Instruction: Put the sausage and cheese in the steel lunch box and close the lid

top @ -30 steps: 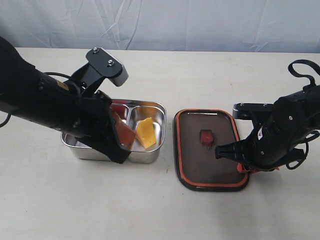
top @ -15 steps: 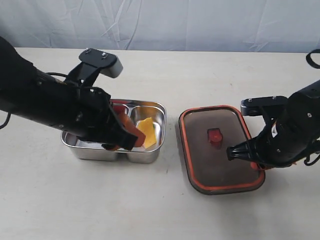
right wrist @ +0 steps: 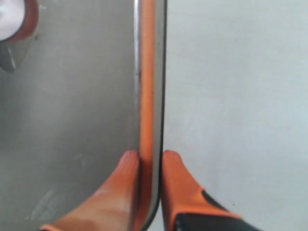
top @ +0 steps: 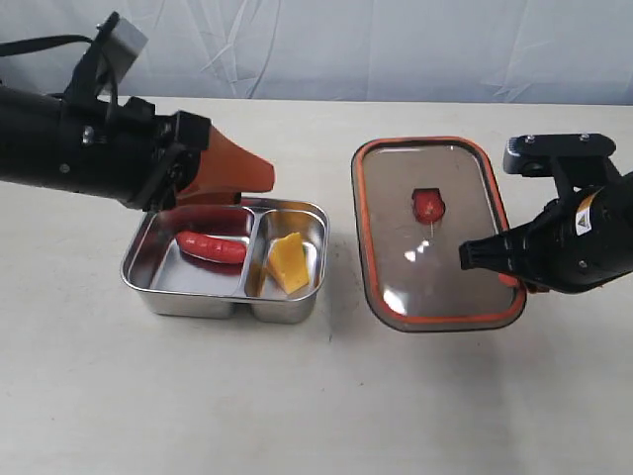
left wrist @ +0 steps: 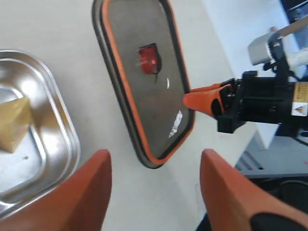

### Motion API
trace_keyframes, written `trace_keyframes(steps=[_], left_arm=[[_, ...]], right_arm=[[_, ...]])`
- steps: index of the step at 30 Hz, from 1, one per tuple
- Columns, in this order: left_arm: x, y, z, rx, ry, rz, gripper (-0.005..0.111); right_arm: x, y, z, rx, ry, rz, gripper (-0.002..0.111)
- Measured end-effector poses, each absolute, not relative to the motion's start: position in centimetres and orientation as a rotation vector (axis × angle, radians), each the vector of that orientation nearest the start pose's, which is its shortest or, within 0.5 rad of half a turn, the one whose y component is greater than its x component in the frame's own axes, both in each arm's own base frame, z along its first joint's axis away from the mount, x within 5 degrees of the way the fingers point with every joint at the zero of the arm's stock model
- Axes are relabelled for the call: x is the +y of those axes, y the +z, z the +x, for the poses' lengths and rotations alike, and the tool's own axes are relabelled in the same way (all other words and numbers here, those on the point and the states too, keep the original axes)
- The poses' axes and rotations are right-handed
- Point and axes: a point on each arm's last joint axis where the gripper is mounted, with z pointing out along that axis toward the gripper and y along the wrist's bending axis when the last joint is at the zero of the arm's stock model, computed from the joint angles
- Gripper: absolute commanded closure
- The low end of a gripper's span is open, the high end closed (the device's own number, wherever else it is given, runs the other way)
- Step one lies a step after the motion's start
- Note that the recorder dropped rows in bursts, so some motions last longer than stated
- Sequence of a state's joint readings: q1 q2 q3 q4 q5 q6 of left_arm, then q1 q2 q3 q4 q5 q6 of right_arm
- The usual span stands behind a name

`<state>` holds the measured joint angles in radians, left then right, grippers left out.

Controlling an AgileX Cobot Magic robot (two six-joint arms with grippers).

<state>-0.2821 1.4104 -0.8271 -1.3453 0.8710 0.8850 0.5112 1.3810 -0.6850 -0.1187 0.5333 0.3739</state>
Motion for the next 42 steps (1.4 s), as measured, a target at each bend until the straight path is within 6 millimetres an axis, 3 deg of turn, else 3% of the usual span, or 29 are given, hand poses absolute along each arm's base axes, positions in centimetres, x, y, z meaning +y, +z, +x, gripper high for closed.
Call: trace_keyframes(steps=[7, 19, 42], left_arm=[[-13.4, 27.1, 24.0, 2.259, -1.338, 0.406, 0.053], [-13.4, 27.3, 24.1, 2.221, -1.35, 0.415, 0.053], [-13.7, 27.9, 23.9, 2.156, -1.423, 0.45, 0.053]], right_arm=[[11.7, 22.3, 20.4, 2.61, 0.321, -0.275, 0.109], [13.0, 24.3, 19.1, 2.528, 0.615, -0.326, 0.109], [14.8, 24.9, 18.2, 2.471, 0.773, -0.393, 0.109]])
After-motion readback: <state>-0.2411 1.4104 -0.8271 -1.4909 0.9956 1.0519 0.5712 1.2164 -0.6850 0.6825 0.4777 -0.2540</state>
